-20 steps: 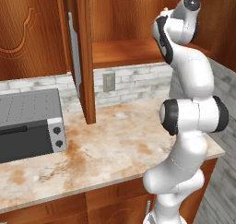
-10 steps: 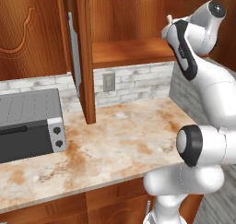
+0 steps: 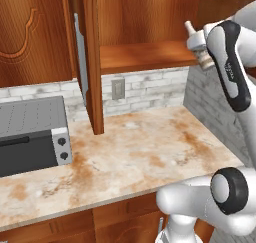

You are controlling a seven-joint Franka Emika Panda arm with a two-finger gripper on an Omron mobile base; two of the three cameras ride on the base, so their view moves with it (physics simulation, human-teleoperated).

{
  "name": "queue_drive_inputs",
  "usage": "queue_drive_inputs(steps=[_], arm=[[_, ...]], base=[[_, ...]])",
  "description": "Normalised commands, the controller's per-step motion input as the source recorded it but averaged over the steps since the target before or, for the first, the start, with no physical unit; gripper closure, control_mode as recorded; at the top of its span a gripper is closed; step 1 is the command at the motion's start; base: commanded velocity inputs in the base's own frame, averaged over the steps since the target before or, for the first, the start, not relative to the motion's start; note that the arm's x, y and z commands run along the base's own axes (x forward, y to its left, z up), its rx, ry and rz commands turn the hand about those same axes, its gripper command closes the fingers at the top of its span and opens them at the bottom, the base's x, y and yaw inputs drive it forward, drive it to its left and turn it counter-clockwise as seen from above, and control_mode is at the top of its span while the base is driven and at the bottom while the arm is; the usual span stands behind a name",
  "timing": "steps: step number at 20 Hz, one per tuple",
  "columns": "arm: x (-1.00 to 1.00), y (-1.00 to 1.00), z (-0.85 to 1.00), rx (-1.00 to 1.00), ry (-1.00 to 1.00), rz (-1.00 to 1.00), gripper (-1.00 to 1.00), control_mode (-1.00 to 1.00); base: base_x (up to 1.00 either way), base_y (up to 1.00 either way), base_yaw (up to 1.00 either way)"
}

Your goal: There is a bowl on the dining counter. Grab a lemon wedge from the fridge and place it in the bowl. Then get the liquor bottle and glass cup from the cabinet and place them next to the bowl.

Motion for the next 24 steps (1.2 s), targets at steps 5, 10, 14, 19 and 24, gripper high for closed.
queue_drive_inputs(steps=[5, 10, 14, 19, 24], arm=[[-1.00, 0.34, -0.02, 0.08, -0.32, 0.05, 1.00, -1.00], [-1.00, 0.36, -0.13, 0.09, -0.44, 0.01, 1.00, -1.00], [-1.00, 0.00, -0.06, 0.21, -0.23, 0.07, 1.00, -1.00], [-0.68, 0.00, -0.22, 0.16, -0.16, 0.05, 1.00, -1.00], [-0.29, 0.04, -0.07, 0.10, 0.00, 0.12, 1.00, 1.00]], base=[[0.00, 0.00, 0.00], [0.00, 0.00, 0.00], [0.00, 0.00, 0.00], [0.00, 0.00, 0.00], [-0.17, 0.04, 0.06]])
